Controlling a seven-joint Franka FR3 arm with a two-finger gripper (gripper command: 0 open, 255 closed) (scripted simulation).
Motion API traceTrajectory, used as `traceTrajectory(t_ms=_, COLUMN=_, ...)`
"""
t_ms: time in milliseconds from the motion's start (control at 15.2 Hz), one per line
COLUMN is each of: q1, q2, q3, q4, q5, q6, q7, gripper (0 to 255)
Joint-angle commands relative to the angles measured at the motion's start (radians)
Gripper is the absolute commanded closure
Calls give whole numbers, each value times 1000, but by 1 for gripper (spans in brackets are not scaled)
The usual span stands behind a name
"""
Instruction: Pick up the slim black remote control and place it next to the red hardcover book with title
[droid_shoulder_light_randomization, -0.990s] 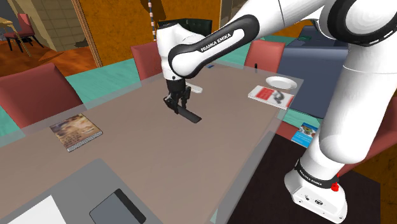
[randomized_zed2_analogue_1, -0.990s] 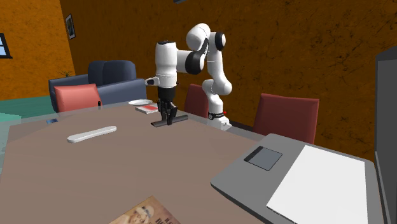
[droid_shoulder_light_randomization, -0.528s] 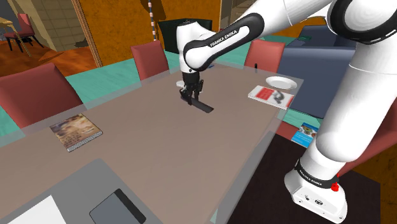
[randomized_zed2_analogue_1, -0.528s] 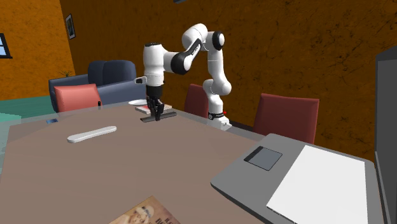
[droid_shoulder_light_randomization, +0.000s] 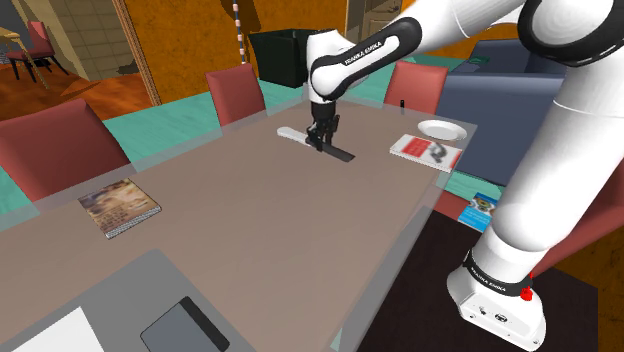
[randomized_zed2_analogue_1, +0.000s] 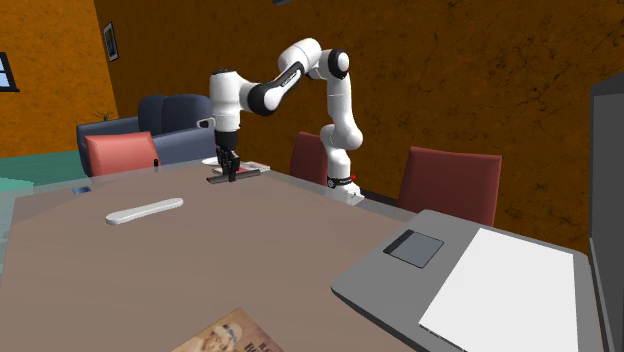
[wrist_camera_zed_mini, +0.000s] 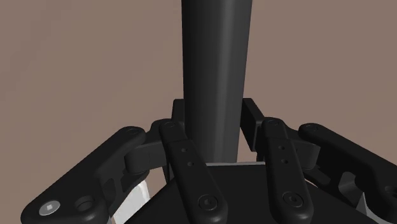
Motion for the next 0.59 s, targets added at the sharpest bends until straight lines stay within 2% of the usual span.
traceTrajectory(t_ms=0, q1=-25, q2=1, q3=-21, q4=-2, q5=2, q6=7, q7=-48, gripper=255)
traceTrajectory(t_ms=528, q1=-124, q2=53, q3=-104, q4=64, q5=7, q6=9, q7=-234, gripper=255)
